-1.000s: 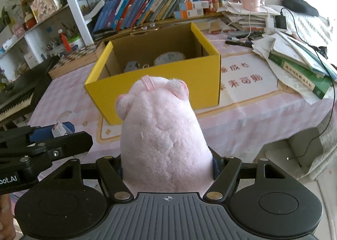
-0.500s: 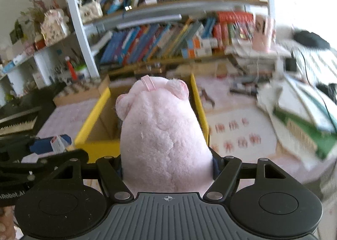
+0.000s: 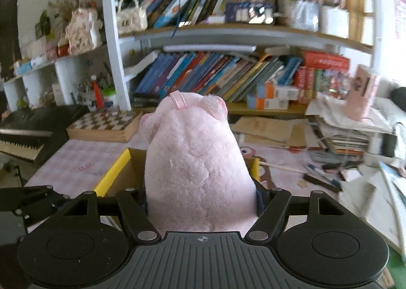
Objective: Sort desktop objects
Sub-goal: 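Lower the box and pig into the yellow box and open both grippers, then withdraw both tools from the yellow box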
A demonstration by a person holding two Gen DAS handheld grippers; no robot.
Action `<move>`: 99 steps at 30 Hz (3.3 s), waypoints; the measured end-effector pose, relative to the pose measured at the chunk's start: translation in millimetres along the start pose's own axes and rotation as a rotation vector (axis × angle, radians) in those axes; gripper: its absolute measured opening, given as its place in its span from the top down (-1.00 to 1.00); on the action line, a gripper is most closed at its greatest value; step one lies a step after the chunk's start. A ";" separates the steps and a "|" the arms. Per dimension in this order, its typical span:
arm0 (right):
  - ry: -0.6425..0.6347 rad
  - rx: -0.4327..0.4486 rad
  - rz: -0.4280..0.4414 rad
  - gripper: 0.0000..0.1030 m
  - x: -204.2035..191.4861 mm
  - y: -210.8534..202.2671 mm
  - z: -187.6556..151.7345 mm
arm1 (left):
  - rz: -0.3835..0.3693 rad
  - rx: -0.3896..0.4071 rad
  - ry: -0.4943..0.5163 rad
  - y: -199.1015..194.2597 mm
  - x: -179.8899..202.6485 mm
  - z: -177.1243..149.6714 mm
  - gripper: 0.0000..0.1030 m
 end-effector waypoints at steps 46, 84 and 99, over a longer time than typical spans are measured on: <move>-0.017 0.064 0.060 -0.79 -5.2 41.1 30.9 | 0.201 0.085 -0.051 -19.9 -8.6 -0.6 -0.85; 0.169 -0.002 -0.159 -0.84 -153.2 -125.1 -107.7 | 0.421 0.176 -0.264 -226.1 -87.6 -114.1 -1.00; 0.128 -0.067 -0.148 -0.85 -199.8 -145.2 -137.2 | 0.414 0.092 -0.250 -248.4 -91.1 -149.9 -1.00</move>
Point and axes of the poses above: each gripper's, at about its wrist camera, not at the fingertips, and y roughly the way its jaws point, x to its right, z to its top, the point moved 3 cm from there along y, roughly the way its jaws point, and after that the axes turned 11 degrees about -y, right-handed, at the moved point
